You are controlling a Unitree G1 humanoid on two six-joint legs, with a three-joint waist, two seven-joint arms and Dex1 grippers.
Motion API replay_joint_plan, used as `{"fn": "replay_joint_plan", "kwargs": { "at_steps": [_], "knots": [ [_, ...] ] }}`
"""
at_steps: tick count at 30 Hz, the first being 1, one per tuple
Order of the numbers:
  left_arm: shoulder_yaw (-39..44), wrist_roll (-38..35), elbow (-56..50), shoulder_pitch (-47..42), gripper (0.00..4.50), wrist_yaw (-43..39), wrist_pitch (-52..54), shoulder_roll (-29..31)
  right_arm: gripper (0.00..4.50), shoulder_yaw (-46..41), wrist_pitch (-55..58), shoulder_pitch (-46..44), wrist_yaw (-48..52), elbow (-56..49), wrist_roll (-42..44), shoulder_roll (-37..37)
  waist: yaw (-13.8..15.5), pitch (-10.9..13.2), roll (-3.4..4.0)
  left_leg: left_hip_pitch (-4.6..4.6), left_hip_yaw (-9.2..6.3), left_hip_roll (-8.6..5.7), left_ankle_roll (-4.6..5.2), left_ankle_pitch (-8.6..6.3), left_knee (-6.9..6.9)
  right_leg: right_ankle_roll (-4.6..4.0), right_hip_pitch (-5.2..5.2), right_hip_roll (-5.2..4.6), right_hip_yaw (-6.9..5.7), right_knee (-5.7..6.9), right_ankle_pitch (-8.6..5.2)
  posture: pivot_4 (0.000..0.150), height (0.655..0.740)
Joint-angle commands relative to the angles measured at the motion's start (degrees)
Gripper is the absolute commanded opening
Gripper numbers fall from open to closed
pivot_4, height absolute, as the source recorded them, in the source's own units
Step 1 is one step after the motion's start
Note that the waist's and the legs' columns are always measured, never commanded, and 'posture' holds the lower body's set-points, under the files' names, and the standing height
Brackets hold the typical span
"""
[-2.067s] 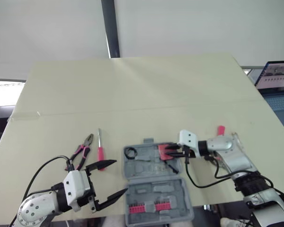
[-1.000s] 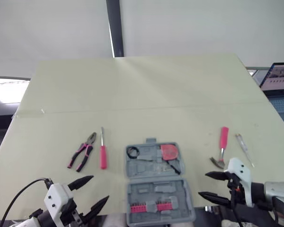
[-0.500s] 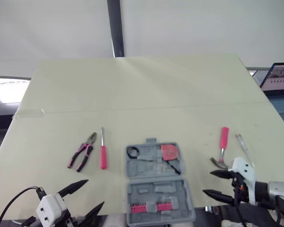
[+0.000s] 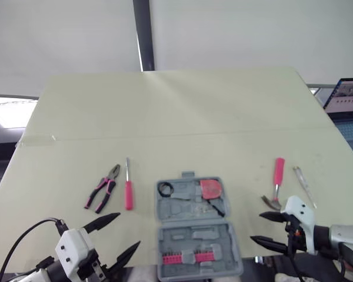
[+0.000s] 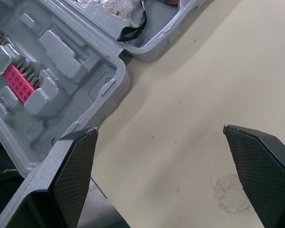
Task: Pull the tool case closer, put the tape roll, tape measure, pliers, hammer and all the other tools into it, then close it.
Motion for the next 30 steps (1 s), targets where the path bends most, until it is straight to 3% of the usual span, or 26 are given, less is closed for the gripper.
{"fn": "replay_joint_plan", "kwargs": {
  "at_steps": [1, 10, 16, 21, 30],
  "knots": [
    [-0.77, -1.56, -3.69, -1.62, 4.50, 0.98, 1.79, 0.63, 4.46, -0.07, -1.14, 0.11, -0.43, -0.62, 0.29, -0.05, 0.03, 0.00, 0.00, 0.00, 0.00, 0.00, 0.00, 0.00, 0.00, 0.00, 0.00, 0.00, 0.00, 0.00, 0.00, 0.150, 0.7373],
    [-1.36, -2.78, -4.71, -3.83, 4.50, 2.74, 4.97, -0.26, 4.46, 0.00, -1.93, -2.11, 0.35, -0.99, 1.20, -0.69, -0.01, -0.01, 0.01, 0.01, 0.00, 0.00, 0.00, 0.00, 0.03, 0.00, 0.01, 0.00, 0.01, 0.04, 0.00, 0.150, 0.7373],
    [4.87, -8.77, -7.00, -3.96, 4.50, 18.62, 18.45, -6.13, 4.46, -5.07, -10.06, -4.25, 4.64, -7.25, 8.13, 1.96, -0.04, 0.00, 0.00, 0.04, -0.02, 0.03, -0.01, 0.01, 0.07, 0.01, 0.03, 0.01, 0.03, 0.09, 0.01, 0.150, 0.7373],
    [8.62, -10.58, -10.35, -1.06, 4.50, 25.29, 25.50, -7.98, 4.46, -1.96, -15.88, -4.58, 10.24, -8.07, 8.21, 1.05, -0.01, 0.01, -0.31, 0.08, -0.05, 0.00, -0.01, 0.01, 0.17, 0.03, 0.15, 0.00, 0.06, 0.08, 0.02, 0.150, 0.7373],
    [9.95, -8.62, -10.36, 1.10, 4.50, 26.25, 27.19, -7.80, 4.46, 2.14, -22.82, -7.45, 11.72, -3.34, 6.17, 1.80, -0.07, 0.02, -0.33, 0.14, -0.03, 0.01, -0.03, 0.03, 0.20, 0.00, 0.17, 0.01, 0.12, 0.12, 0.01, 0.150, 0.7373]
  ]
}}
